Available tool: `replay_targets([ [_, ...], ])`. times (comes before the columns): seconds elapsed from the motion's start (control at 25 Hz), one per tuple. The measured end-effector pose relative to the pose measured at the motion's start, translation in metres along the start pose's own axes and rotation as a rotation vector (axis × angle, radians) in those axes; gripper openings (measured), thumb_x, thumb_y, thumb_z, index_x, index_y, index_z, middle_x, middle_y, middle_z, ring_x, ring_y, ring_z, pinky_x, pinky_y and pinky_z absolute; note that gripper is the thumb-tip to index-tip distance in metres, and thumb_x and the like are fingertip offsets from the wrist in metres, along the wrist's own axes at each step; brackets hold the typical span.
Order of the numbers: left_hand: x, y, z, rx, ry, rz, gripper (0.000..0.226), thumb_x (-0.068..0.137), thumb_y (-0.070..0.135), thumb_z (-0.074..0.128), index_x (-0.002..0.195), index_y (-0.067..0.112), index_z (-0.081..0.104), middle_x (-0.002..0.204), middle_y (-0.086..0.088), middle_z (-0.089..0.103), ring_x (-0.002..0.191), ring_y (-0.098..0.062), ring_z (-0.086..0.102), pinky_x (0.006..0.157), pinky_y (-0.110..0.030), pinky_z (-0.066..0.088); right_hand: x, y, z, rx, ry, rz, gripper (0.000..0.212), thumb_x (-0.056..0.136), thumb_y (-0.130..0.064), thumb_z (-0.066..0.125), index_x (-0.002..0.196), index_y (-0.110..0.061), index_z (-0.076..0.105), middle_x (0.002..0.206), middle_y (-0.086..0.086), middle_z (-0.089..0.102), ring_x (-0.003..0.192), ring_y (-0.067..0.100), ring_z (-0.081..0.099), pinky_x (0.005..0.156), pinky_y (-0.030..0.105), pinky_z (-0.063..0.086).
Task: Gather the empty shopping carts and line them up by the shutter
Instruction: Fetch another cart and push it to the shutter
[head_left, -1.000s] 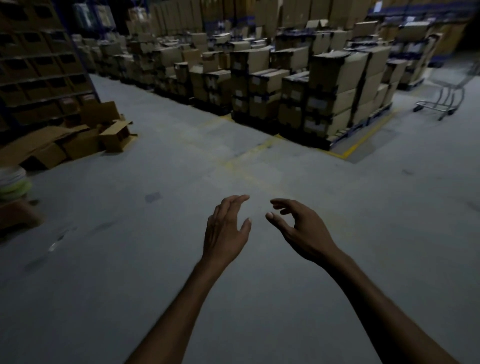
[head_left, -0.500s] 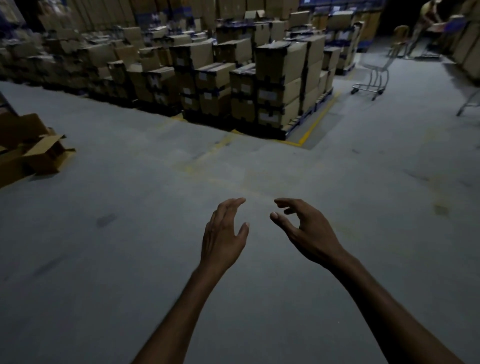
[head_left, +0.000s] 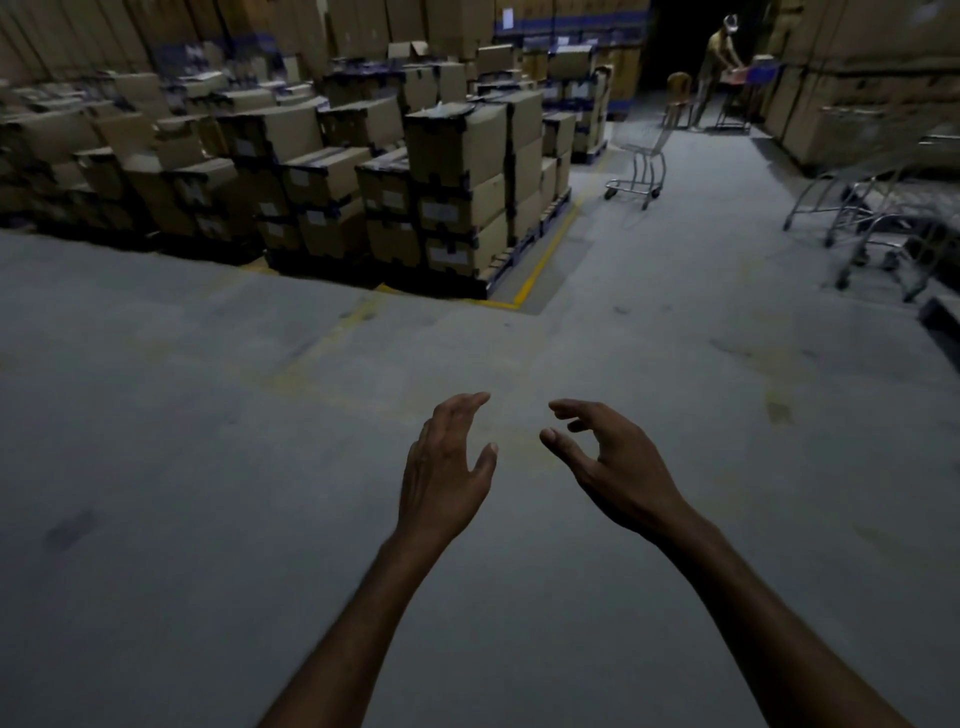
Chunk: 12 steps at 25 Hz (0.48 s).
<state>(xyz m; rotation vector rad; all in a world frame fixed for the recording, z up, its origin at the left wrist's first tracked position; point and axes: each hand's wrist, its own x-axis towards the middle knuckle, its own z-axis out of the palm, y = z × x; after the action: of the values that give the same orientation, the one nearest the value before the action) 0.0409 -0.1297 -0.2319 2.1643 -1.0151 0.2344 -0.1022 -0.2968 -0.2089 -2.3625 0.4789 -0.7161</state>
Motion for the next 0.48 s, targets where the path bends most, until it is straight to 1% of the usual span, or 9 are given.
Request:
replay_targets([
  [0.12, 0.043, 0.021, 0.034, -0.012, 0.018, 0.03, 0.063, 0.093, 0.027, 0.066, 0.148, 0.039, 0.039, 0.15, 0.013, 0.042, 0.136, -0.013, 0.044, 0.104, -0.043, 0.047, 0.033, 0.038, -0.026, -0.021, 0.027, -0.012, 0.05, 0.095, -0.067, 0.053, 0.133, -0.035, 0.059, 0.125, -0.018, 0.064, 0.106, -0.003, 0.059, 0.085, 0.027, 0.048],
  [0.2, 0.07, 0.036, 0.055, -0.016, 0.02, 0.05, 0.066, 0.093, 0.027, 0.066, 0.15, 0.039, 0.037, 0.152, 0.013, 0.04, 0.137, -0.013, 0.044, 0.105, -0.042, 0.046, 0.053, 0.063, -0.044, -0.049, 0.04, -0.018, 0.05, 0.095, -0.067, 0.053, 0.134, -0.035, 0.059, 0.126, -0.015, 0.064, 0.107, -0.001, 0.058, 0.091, 0.034, 0.049],
  [0.36, 0.114, 0.062, 0.092, -0.015, 0.017, 0.108, 0.07, 0.093, 0.026, 0.067, 0.153, 0.038, 0.034, 0.156, 0.011, 0.036, 0.139, -0.014, 0.042, 0.105, -0.041, 0.045, 0.09, 0.107, -0.075, -0.129, 0.081, -0.051, 0.048, 0.097, -0.065, 0.052, 0.134, -0.035, 0.059, 0.135, -0.01, 0.06, 0.123, 0.01, 0.054, 0.102, 0.044, 0.047],
  [0.48, 0.143, 0.074, 0.118, 0.002, -0.013, 0.16, 0.071, 0.092, 0.026, 0.068, 0.153, 0.038, 0.033, 0.157, 0.012, 0.033, 0.137, -0.014, 0.043, 0.101, -0.04, 0.048, 0.114, 0.137, -0.093, -0.185, 0.088, -0.048, 0.047, 0.098, -0.063, 0.054, 0.133, -0.033, 0.06, 0.137, -0.008, 0.06, 0.125, 0.013, 0.053, 0.103, 0.045, 0.046],
])
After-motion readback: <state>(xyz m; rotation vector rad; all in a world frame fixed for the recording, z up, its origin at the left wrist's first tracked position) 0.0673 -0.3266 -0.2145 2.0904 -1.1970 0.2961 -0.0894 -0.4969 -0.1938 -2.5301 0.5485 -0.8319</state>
